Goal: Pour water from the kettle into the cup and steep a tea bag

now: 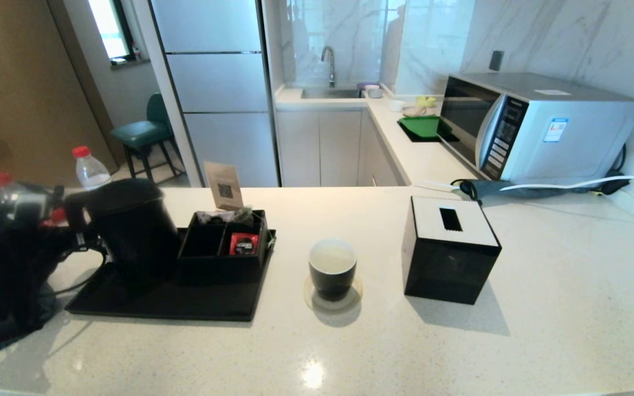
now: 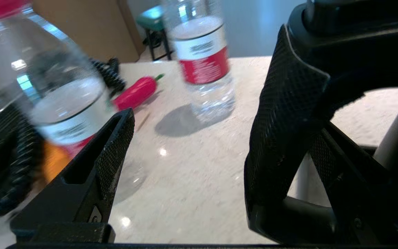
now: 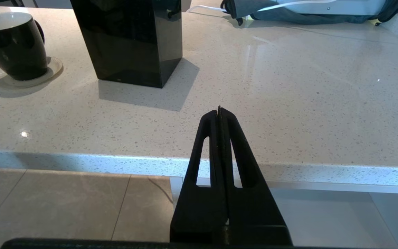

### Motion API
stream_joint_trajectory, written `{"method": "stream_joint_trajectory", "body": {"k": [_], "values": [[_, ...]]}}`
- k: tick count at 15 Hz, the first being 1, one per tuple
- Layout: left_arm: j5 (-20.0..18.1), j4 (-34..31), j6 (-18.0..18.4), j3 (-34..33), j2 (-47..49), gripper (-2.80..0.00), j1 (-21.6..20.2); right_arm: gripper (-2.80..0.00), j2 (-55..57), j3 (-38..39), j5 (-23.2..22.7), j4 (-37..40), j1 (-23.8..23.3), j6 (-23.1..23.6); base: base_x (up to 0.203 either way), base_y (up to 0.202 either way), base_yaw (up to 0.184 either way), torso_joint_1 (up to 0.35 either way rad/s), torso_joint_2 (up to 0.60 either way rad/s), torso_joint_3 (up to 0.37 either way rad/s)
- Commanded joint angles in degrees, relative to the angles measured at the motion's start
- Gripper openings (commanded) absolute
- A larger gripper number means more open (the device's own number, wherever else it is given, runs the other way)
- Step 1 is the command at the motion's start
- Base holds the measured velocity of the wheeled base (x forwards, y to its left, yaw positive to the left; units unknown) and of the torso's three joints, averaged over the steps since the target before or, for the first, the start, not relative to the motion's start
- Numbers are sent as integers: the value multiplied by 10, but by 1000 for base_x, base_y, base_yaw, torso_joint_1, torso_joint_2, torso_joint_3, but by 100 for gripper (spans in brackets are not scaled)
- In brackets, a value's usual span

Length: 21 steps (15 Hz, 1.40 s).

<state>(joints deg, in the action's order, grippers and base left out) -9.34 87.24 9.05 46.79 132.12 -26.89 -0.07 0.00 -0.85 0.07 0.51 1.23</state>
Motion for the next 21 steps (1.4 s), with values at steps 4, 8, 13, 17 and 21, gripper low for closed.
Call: {"method": "stream_joint_trajectory", "body": {"k": [4, 8, 13, 17, 21], "values": [[-41, 27, 1, 35, 39, 0, 10, -280, 1, 0, 0, 0, 0, 0, 0, 0, 0, 0, 0, 0], [-58, 27, 1, 34, 39, 0, 7, -280, 1, 0, 0, 0, 0, 0, 0, 0, 0, 0, 0, 0], [-157, 27, -1, 36, 37, 0, -14, -280, 1, 0, 0, 0, 0, 0, 0, 0, 0, 0, 0, 0], [-177, 27, -15, 69, 38, 0, -15, -280, 1, 0, 0, 0, 0, 1, 0, 0, 0, 0, 0, 0], [-188, 27, -26, 98, 50, 0, -11, -280, 1, 0, 0, 0, 0, 1, 0, 0, 0, 0, 0, 0]]}}
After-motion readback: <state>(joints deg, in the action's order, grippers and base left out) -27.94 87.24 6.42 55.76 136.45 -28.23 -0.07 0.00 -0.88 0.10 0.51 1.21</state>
